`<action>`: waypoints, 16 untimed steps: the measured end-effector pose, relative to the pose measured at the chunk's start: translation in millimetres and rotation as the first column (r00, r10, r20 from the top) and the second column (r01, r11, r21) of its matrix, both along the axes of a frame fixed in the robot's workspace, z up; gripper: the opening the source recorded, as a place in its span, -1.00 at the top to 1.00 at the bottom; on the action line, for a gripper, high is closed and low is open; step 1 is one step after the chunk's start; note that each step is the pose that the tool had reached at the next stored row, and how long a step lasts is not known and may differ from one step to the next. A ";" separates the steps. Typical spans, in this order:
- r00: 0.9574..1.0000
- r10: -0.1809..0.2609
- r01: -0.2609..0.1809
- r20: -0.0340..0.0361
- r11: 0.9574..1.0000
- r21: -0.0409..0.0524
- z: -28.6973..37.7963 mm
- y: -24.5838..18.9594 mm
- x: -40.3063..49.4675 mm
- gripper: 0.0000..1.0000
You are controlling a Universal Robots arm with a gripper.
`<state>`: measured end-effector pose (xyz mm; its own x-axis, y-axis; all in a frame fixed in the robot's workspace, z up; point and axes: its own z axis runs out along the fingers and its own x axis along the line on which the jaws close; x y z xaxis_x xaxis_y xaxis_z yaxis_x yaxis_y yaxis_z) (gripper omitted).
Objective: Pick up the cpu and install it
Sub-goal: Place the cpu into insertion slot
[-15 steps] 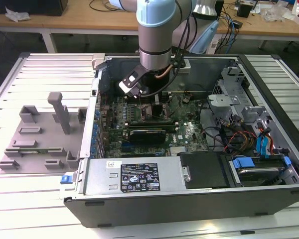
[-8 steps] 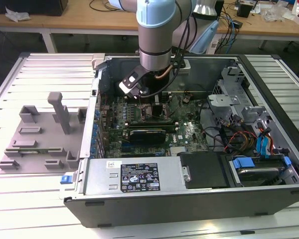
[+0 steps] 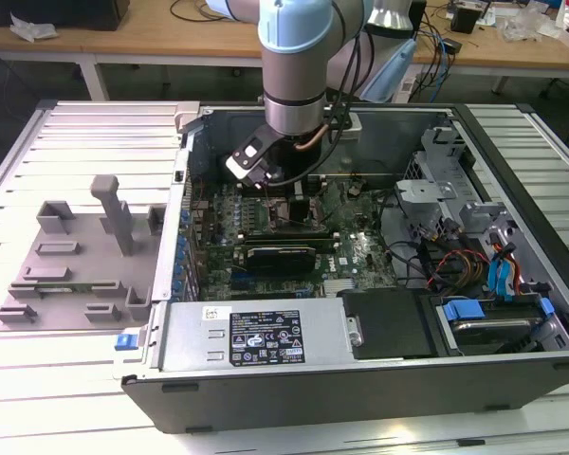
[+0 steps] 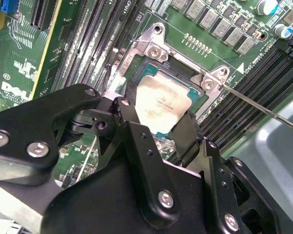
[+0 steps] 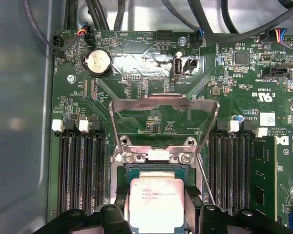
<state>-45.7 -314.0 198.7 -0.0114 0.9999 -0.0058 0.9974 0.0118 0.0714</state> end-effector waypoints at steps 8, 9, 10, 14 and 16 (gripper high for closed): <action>1.000 0.000 0.000 0.000 1.000 0.001 -1.6 0.2 -0.2 -0.11; 1.000 0.000 0.000 0.001 1.000 0.001 -1.7 0.2 -0.1 -0.11; 1.000 0.000 0.000 0.000 1.000 0.000 -1.5 0.0 -0.2 -0.23; 1.000 0.000 0.000 0.000 1.000 0.000 5.2 0.0 -0.2 -0.23; 1.000 0.000 0.000 0.000 1.000 0.000 11.5 0.0 -0.2 -0.23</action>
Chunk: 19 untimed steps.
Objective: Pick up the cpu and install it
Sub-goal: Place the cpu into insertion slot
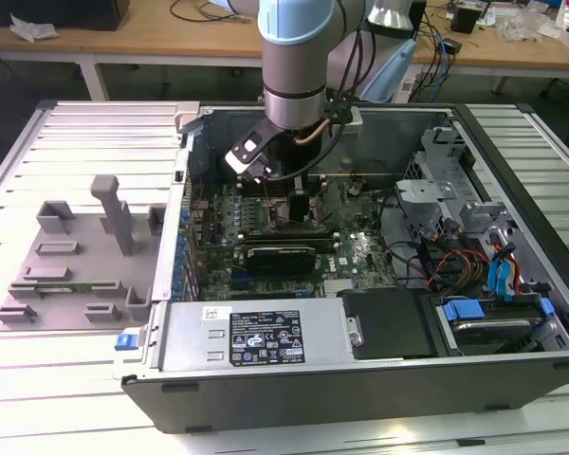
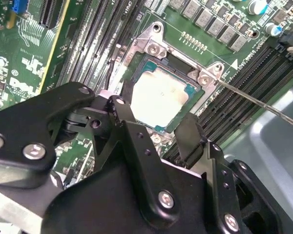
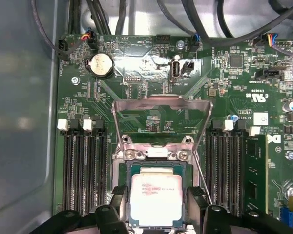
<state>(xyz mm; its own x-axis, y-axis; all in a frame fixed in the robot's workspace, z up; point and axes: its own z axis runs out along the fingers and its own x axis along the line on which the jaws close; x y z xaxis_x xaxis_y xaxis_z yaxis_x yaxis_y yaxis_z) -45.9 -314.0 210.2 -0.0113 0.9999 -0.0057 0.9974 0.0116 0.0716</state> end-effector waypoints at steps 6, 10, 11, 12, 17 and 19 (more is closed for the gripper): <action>1.000 0.000 0.000 0.000 1.000 0.000 0.1 0.0 0.0 0.30; 1.000 0.000 0.000 0.000 1.000 0.000 0.2 0.0 0.0 0.78; 1.000 0.000 0.000 0.000 1.000 0.000 0.2 0.0 0.0 0.79; 1.000 0.000 0.000 0.000 1.000 0.000 0.2 0.0 0.0 0.79; 1.000 0.000 0.000 0.000 1.000 0.030 -0.8 -0.9 -0.1 0.79; 1.000 0.000 0.000 0.000 1.000 0.029 -2.8 -1.3 -0.1 0.79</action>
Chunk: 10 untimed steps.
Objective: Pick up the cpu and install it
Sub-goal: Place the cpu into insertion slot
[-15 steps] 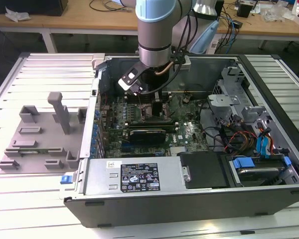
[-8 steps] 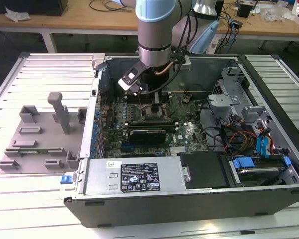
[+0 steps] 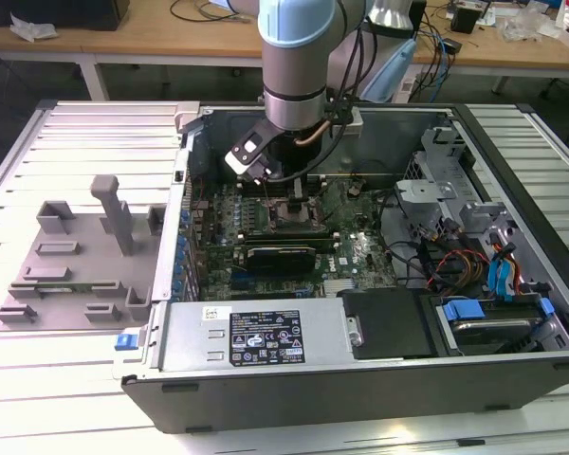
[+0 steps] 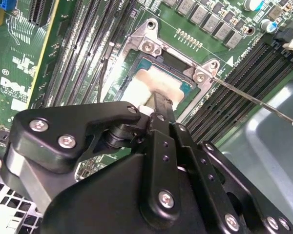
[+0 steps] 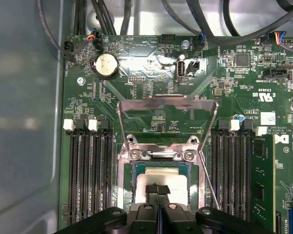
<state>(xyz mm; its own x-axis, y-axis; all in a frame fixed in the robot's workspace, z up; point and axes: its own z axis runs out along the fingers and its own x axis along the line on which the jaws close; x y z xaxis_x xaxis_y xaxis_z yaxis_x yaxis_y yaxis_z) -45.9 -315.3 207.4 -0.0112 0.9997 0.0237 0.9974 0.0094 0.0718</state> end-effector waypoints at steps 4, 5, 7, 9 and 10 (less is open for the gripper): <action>1.000 0.000 0.000 0.000 1.000 0.000 -2.7 -0.1 -0.5 0.79; 1.000 0.000 0.000 0.000 1.000 0.000 -3.0 -0.1 -0.5 0.79; 1.000 0.000 0.000 0.000 1.000 0.001 -4.4 -0.1 -0.5 0.79; 1.000 0.000 0.000 0.000 1.000 0.002 -4.6 0.0 -0.5 0.79; 1.000 0.000 0.000 0.000 1.000 0.002 -4.2 0.0 -0.5 0.79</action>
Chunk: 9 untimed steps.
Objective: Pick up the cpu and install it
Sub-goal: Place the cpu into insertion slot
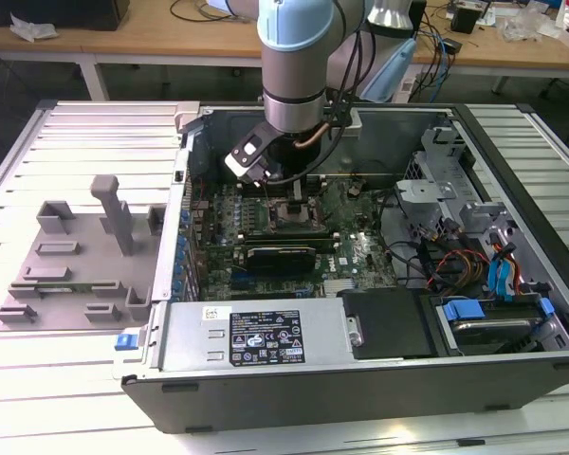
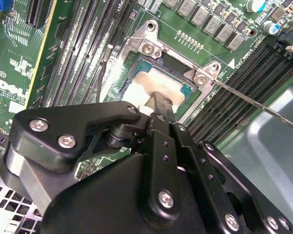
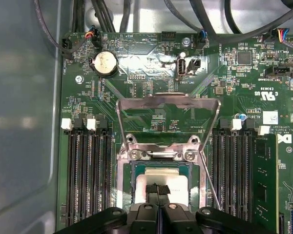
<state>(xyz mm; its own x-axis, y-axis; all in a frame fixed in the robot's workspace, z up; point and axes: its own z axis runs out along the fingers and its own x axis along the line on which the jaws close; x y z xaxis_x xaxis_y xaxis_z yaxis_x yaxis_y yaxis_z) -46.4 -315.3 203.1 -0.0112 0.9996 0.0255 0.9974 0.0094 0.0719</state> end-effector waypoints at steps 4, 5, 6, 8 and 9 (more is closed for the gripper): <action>1.000 0.000 0.000 0.000 1.000 0.000 13.1 0.0 0.0 0.79; 1.000 0.000 0.000 0.000 1.000 0.000 18.1 0.0 0.0 0.79; 1.000 0.000 0.000 0.000 1.000 0.000 20.9 0.0 0.0 0.79; 1.000 0.000 0.000 0.000 1.000 0.000 31.3 0.0 0.0 0.79; 1.000 0.000 0.000 0.000 1.000 0.000 34.7 0.0 0.0 0.79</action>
<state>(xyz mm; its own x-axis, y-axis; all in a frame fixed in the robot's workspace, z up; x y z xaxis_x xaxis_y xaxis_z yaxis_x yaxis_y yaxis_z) -46.4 -315.3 237.9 -0.0112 0.9996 0.0254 0.9974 0.0094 0.0718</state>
